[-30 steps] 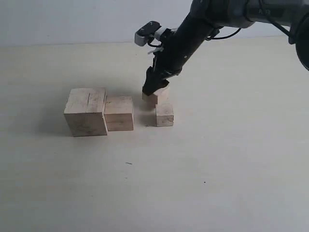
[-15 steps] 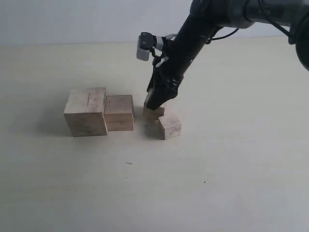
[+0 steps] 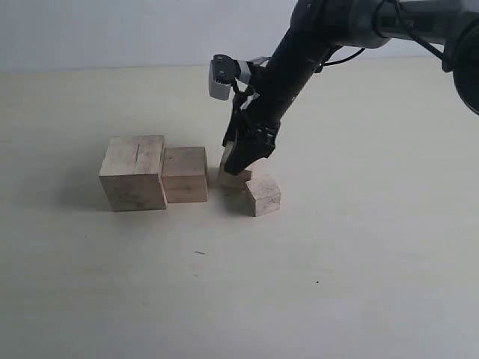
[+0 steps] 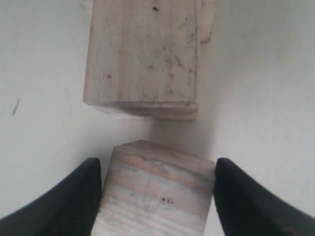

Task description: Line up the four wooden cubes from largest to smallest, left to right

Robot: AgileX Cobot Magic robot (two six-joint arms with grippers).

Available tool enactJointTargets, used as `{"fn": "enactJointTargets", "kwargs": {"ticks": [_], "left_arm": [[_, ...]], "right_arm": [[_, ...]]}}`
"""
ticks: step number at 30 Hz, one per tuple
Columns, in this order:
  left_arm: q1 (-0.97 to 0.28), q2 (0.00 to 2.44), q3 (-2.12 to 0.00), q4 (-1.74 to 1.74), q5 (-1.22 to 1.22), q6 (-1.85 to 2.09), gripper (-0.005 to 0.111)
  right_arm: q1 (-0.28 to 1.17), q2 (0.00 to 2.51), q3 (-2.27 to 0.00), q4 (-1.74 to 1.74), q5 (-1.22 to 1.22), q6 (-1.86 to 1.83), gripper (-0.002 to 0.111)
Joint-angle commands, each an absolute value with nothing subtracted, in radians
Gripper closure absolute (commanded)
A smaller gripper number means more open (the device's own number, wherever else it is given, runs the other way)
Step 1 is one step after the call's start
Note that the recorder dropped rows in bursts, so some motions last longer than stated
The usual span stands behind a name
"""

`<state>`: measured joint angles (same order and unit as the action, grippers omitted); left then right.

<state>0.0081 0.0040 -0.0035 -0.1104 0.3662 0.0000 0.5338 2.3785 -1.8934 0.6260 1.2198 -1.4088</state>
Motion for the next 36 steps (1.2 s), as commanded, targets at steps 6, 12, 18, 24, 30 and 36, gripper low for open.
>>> {"fn": "enactJointTargets", "kwargs": {"ticks": [6,12,18,24,30,36], "left_arm": [[0.002,0.0,0.0,-0.109,0.36,0.0,0.107],[0.002,0.0,0.0,-0.109,0.36,0.0,0.107],[0.002,0.0,0.0,-0.109,0.36,0.0,0.107],[0.002,0.0,0.0,-0.109,0.36,0.0,0.107],[0.002,0.0,0.0,-0.109,0.36,0.0,0.107],[0.002,0.0,0.0,-0.109,0.36,0.0,0.107]], "right_arm": [[0.535,2.38,-1.892,0.693,1.221,-1.422,0.076],[0.535,2.38,-1.892,0.693,1.221,-1.42,0.056],[0.535,2.38,-1.892,0.693,1.221,-1.411,0.055],[0.535,2.38,-1.892,0.695,1.221,-1.395,0.055],[0.535,2.38,-1.892,0.695,1.221,-1.38,0.055],[0.535,2.397,-1.892,0.704,1.221,-1.38,0.055]]}}
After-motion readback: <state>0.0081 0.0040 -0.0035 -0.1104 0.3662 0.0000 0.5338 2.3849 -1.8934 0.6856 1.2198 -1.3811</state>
